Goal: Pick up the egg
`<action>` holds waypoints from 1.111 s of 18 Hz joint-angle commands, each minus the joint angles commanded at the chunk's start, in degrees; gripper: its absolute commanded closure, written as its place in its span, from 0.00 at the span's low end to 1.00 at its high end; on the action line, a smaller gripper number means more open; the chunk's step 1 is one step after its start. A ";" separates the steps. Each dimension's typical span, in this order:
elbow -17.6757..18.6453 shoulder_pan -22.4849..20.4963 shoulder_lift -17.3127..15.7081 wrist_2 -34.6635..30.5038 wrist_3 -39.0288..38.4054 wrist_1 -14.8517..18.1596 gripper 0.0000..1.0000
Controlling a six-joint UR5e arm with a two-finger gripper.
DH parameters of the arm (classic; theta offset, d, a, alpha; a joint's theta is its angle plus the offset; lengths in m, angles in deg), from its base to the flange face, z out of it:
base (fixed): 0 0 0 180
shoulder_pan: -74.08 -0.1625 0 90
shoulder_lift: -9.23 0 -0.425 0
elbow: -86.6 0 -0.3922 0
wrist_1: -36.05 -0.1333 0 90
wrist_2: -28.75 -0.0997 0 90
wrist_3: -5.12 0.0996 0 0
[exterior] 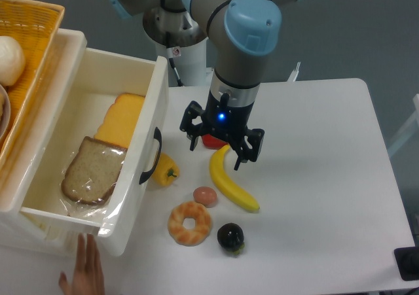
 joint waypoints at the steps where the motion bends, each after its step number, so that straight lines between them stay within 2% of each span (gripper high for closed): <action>1: 0.00 0.09 0.00 -0.17 0.09 0.00 0.00; 7: -0.09 0.26 0.44 -0.53 0.53 -0.26 0.00; 11: -0.26 0.18 1.66 -0.62 0.53 -2.63 0.00; 15: -0.35 0.00 2.46 -0.35 0.35 -3.07 0.00; 18: 0.35 0.26 3.51 -0.35 -0.52 -5.97 0.00; 20: 0.70 0.26 3.87 -0.26 -0.53 -6.07 0.00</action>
